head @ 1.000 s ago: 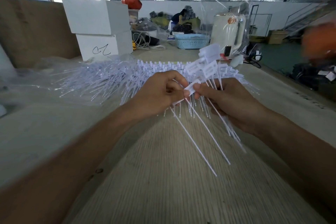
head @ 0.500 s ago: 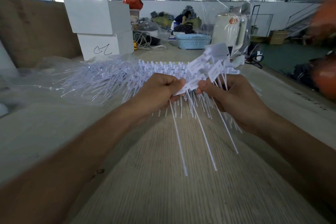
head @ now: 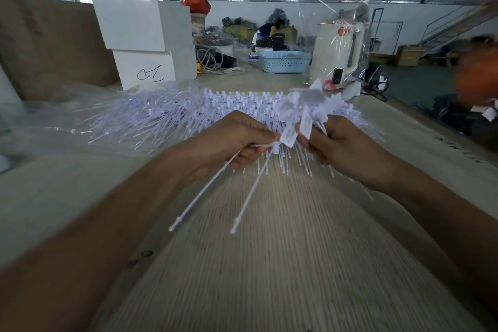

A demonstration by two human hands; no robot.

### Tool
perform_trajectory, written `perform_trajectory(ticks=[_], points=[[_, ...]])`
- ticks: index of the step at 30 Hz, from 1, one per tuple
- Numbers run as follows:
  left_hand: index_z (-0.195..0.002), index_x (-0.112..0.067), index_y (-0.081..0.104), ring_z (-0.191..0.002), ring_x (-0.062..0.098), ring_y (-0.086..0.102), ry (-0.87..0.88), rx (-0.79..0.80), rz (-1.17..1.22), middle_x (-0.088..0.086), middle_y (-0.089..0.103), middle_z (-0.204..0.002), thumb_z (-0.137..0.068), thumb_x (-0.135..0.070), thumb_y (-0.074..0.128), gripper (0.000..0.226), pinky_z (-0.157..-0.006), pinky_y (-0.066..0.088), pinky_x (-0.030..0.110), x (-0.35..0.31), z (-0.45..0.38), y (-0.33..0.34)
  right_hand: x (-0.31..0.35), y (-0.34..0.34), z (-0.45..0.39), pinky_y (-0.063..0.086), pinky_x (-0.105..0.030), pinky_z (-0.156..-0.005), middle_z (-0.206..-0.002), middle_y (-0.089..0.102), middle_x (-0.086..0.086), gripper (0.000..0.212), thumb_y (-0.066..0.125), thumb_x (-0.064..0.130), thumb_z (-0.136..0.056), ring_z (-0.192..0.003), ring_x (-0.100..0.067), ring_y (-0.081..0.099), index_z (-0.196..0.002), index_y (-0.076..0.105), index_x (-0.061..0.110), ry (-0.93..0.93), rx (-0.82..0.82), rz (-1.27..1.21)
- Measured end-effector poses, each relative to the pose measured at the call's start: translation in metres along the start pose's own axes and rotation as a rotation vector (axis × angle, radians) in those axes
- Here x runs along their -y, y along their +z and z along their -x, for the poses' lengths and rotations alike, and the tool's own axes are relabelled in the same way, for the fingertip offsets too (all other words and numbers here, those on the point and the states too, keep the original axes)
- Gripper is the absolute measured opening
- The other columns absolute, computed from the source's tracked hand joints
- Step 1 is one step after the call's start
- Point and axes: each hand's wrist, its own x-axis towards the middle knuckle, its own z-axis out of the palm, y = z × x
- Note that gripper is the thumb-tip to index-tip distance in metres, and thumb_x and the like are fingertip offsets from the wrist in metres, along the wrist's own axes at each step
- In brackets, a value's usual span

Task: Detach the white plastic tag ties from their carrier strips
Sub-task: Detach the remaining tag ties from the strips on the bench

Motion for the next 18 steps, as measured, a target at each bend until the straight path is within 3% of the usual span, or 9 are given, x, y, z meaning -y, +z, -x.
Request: perform_trajectory(ticks=[2,4,6,11,14,18], points=[[-0.047,-0.023,0.051,-0.041,0.010,0.023,-0.005,0.016,0.005,-0.005,0.031,-0.046,-0.093,-0.025,0.065,0.048,-0.045,0.021,0.020,0.000,0.000,-0.003,0.001,0.005,0.000,0.042,-0.021,-0.051,-0.055,0.051,-0.012,0.048,0.042,0.027,-0.107,-0.044,-0.014,0.047,-0.064,0.050,0.007,-0.009,-0.004,-0.018],[-0.048,-0.021,0.050,-0.040,0.010,0.023,-0.013,0.028,0.001,-0.005,0.030,-0.046,-0.087,-0.028,0.067,0.043,-0.044,0.021,0.018,0.000,0.000,-0.006,0.001,0.007,0.000,0.036,-0.012,-0.049,-0.048,0.050,0.002,0.050,0.042,0.028,-0.106,-0.040,-0.005,0.043,-0.060,0.047,0.011,-0.019,-0.023,0.039],[-0.050,-0.018,0.049,-0.039,0.010,0.022,-0.012,0.039,-0.005,-0.004,0.029,-0.046,-0.082,-0.030,0.067,0.039,-0.043,0.022,0.017,-0.001,0.000,-0.007,-0.001,0.007,-0.002,0.033,-0.012,-0.048,-0.044,0.046,0.014,0.048,0.044,0.025,-0.105,-0.040,-0.003,0.043,-0.058,0.042,0.019,-0.024,-0.057,0.124],[-0.048,-0.021,0.047,-0.040,0.010,0.022,-0.023,0.089,-0.026,-0.006,0.029,-0.046,-0.083,-0.026,0.064,0.040,-0.045,0.021,0.019,0.003,0.000,-0.010,-0.003,0.010,-0.005,0.033,-0.012,-0.049,-0.046,0.049,0.022,0.049,0.048,0.017,-0.104,-0.043,0.001,0.047,-0.058,0.041,0.029,-0.034,-0.104,0.246],[-0.051,-0.019,0.055,-0.042,0.010,0.026,-0.020,0.189,-0.105,-0.005,0.033,-0.048,-0.087,-0.021,0.066,0.038,-0.048,0.025,0.021,0.007,0.004,-0.011,-0.009,-0.010,-0.006,0.027,-0.011,-0.041,-0.041,0.045,0.016,0.045,0.048,0.021,-0.105,-0.036,-0.003,0.036,-0.061,0.045,0.025,0.048,-0.254,0.160],[-0.064,-0.022,0.075,-0.045,0.011,0.036,0.024,-0.023,-0.126,-0.002,0.050,-0.051,-0.096,-0.027,0.064,0.035,-0.052,0.026,0.026,0.010,0.000,-0.007,-0.021,-0.026,-0.007,0.028,-0.024,-0.048,-0.053,0.040,0.005,0.034,0.050,0.035,-0.105,-0.045,-0.011,0.031,-0.080,0.065,0.017,0.176,-0.373,-0.065]])
